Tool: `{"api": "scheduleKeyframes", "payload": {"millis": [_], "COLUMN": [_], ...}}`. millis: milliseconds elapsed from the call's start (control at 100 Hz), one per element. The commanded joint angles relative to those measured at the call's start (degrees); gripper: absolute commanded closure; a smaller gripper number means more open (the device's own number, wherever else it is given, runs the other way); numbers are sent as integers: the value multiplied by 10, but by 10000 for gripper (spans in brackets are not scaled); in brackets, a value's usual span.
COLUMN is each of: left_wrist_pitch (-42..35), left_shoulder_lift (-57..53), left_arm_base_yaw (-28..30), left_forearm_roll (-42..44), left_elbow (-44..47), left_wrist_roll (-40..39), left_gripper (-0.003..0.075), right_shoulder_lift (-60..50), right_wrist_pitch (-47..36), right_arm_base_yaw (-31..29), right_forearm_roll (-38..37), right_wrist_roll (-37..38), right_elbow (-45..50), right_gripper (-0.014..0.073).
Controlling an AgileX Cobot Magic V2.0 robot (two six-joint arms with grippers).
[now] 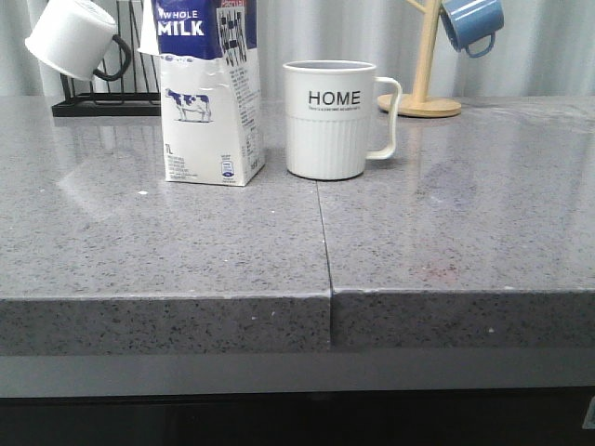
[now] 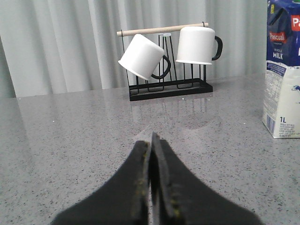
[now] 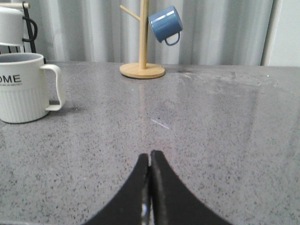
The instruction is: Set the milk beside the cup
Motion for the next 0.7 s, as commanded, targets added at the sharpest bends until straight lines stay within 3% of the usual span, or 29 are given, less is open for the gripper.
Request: {"api": "scheduleKeyframes", "payload": {"millis": [0,690], "left_wrist_pitch": [-45,-45], "left_shoulder_lift": [-19,-19], "left_arm_base_yaw": [1,1], "left_forearm_roll": [-6,-6], "left_elbow": [29,29], "left_wrist_roll": [-6,-6], "left_gripper": [741,741], "right_shoulder_lift": [-10,-10], "right_wrist_pitch": [-51,-54], "right_arm_base_yaw": [1,-1], "right_forearm_roll": [-4,-4], "right_wrist_roll": [7,7], "right_elbow": [-6,-6], "right_gripper": [662,662]}}
